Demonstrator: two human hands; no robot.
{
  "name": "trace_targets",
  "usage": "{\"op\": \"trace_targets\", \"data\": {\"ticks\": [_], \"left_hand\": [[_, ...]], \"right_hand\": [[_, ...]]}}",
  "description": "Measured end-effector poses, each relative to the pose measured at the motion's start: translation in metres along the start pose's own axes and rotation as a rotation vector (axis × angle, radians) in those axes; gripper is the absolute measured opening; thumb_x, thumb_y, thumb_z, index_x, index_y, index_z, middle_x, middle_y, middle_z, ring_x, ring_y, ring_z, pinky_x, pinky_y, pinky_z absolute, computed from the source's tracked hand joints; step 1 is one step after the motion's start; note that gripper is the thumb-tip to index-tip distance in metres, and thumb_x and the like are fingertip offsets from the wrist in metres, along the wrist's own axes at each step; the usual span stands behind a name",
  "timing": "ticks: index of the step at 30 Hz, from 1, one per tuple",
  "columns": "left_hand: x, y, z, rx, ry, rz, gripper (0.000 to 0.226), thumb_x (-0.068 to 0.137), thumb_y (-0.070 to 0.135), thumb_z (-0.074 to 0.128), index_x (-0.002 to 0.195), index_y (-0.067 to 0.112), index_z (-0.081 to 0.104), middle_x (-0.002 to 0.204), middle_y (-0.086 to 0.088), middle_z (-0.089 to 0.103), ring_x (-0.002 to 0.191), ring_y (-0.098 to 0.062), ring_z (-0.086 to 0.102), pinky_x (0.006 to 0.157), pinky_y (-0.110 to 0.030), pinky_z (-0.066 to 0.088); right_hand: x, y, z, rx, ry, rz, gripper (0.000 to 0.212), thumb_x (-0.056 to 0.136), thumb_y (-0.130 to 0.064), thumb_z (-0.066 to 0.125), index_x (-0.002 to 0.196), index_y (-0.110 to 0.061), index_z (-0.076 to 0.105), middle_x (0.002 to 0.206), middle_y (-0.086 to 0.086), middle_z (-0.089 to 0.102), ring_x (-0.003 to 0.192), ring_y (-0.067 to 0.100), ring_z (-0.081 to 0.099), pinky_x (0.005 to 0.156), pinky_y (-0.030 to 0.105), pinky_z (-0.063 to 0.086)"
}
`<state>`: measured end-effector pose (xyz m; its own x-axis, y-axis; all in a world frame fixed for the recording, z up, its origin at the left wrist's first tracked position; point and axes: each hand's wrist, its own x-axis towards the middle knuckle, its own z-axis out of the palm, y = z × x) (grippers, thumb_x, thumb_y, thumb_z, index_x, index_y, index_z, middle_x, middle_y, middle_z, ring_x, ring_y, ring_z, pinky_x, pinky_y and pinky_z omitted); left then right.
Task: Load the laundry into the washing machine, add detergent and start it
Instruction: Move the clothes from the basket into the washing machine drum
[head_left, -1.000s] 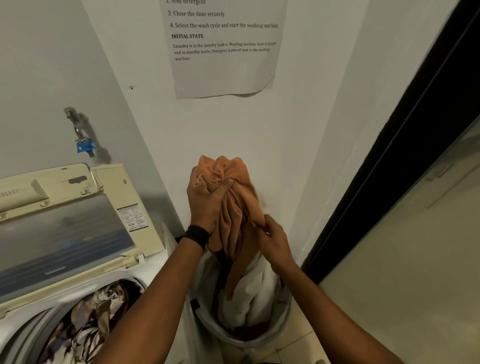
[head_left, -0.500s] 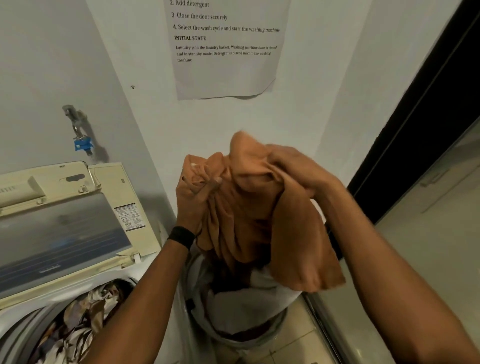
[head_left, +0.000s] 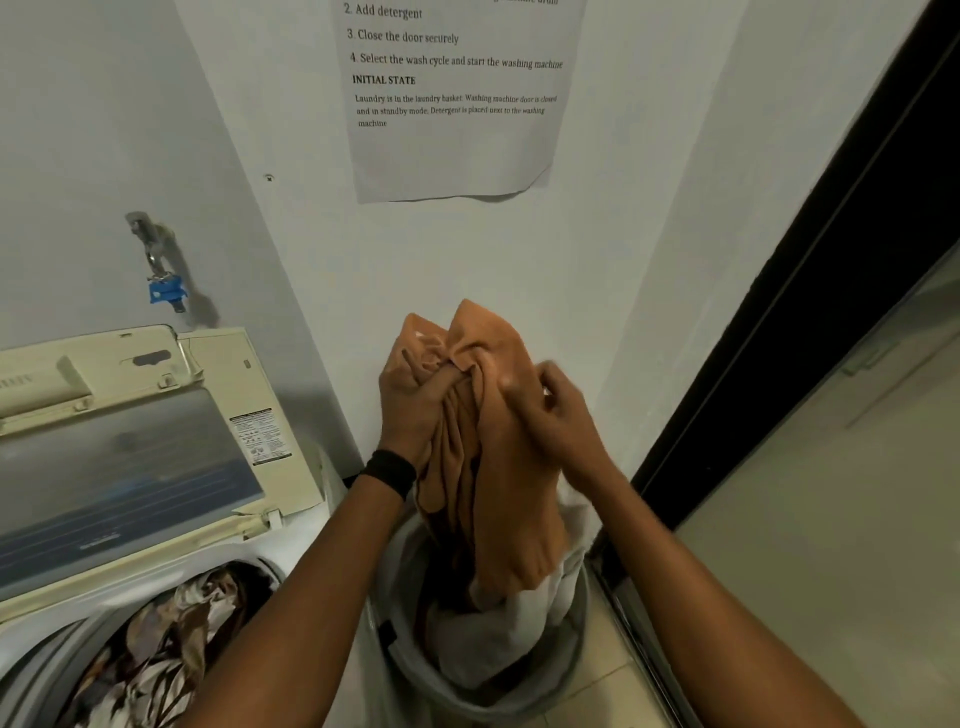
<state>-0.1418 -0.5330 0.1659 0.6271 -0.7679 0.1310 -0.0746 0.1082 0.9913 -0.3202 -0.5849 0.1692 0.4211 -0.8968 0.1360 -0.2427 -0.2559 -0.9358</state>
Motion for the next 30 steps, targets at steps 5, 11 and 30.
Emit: {"op": "trace_targets", "data": {"ticks": [5,11,30], "left_hand": [[0.007,-0.003,-0.001,0.039,0.115,0.104,0.033,0.089,0.009,0.077,0.107,0.031,0.06,0.102,0.007,0.067,0.087,0.004,0.067,0.088,-0.024,0.059],[0.006,-0.012,-0.012,0.069,0.038,0.178,0.027,0.084,0.016,0.082,0.098,0.026,0.062,0.098,0.002,0.068,0.088,-0.006,0.067,0.084,-0.019,0.055],[-0.015,-0.012,0.006,-0.086,-0.408,0.015,0.062,0.076,0.034,0.082,0.131,0.012,0.065,0.129,-0.013,0.069,0.122,-0.031,0.065,0.107,-0.053,0.05]], "right_hand": [[-0.06,0.044,0.0,-0.109,0.081,-0.044,0.018,0.101,-0.042,0.061,0.098,-0.025,0.061,0.094,-0.008,0.062,0.089,0.008,0.061,0.076,0.029,0.052],[-0.038,0.008,-0.08,-0.167,0.185,-0.11,0.015,0.104,-0.028,0.059,0.1,-0.025,0.073,0.092,-0.015,0.073,0.088,-0.002,0.065,0.078,0.018,0.048],[0.021,-0.02,0.015,0.145,0.204,-0.034,0.043,0.086,-0.046,0.079,0.092,-0.013,0.053,0.074,-0.003,0.056,0.065,0.009,0.051,0.061,0.028,0.046]]}}
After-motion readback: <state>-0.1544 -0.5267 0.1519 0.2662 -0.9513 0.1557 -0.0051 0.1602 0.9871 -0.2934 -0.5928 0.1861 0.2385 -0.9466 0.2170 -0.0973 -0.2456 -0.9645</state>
